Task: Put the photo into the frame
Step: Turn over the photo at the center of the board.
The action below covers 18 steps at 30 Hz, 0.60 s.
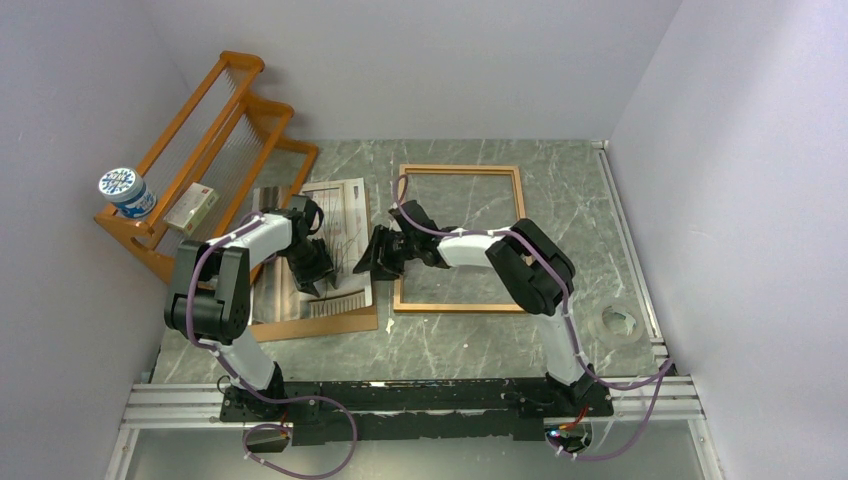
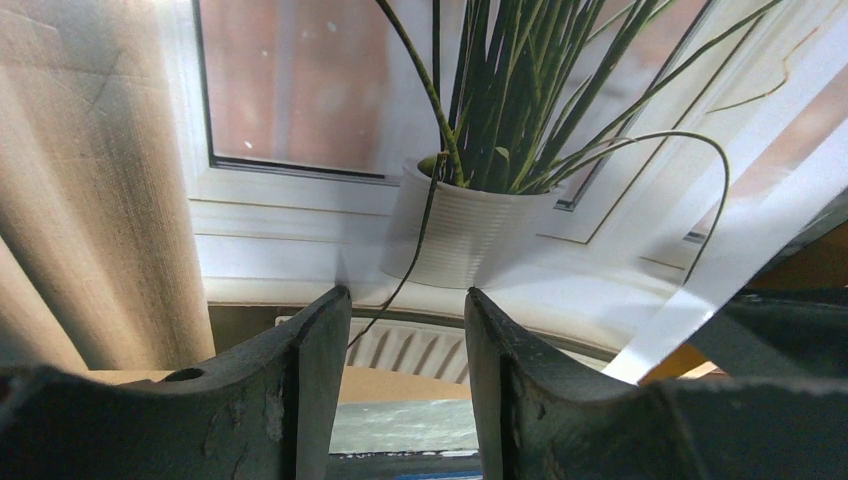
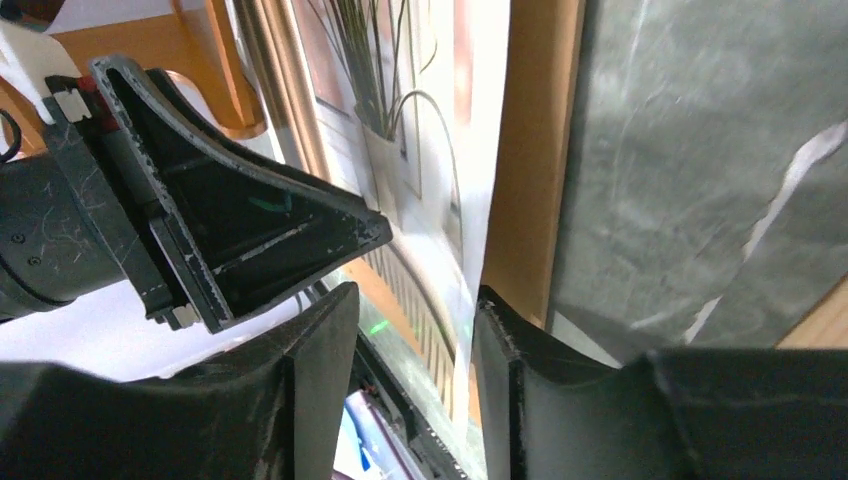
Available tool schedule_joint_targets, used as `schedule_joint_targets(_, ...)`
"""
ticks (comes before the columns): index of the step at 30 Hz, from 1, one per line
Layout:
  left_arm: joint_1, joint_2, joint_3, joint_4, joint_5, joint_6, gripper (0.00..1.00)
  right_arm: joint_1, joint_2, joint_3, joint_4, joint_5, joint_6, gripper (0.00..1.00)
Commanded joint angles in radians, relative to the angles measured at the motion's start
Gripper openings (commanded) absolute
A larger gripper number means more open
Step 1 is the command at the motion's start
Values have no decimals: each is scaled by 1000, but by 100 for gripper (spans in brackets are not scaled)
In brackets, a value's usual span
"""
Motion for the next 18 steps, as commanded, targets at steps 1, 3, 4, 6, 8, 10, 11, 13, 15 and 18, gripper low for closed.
schedule_joint_targets(1, -5, -4, 19, -9, -6, 3, 52, -5, 38, 60, 67, 5, -25, 42)
schedule_joint_targets(3, -4, -31, 32, -16, -9, -2, 52, -5, 57, 88, 57, 3, -35, 39)
schedule_joint_targets(4, -3, -46, 39, -20, -14, -3, 52, -5, 67, 104, 48, 4, -40, 39)
schedule_joint_targets(6, -2, -72, 54, -29, -27, -4, 51, -6, 87, 130, 45, 3, -41, 37)
schedule_joint_targets(8, -1, -96, 73, -43, -40, -4, 51, -6, 104, 148, 53, 2, -34, 35)
schedule_joint_targets(10, 0, -121, 88, -53, -55, -2, 51, -6, 115, 158, 68, 0, -23, 28)
schedule_joint_targets(11, 1, -134, 97, -60, -60, 1, 51, -9, 116, 160, 77, -1, -20, 24)
schedule_joint_targets(13, 2, -154, 117, -79, -68, 12, 51, -12, 103, 167, 67, 10, -32, 12)
schedule_joint_targets(15, 3, -174, 145, -98, -73, 20, 52, -20, 80, 156, 34, 21, -42, 0)
schedule_joint_targets(18, 4, -195, 195, -129, -71, 27, 54, -44, 21, 112, -18, 27, -62, 0)
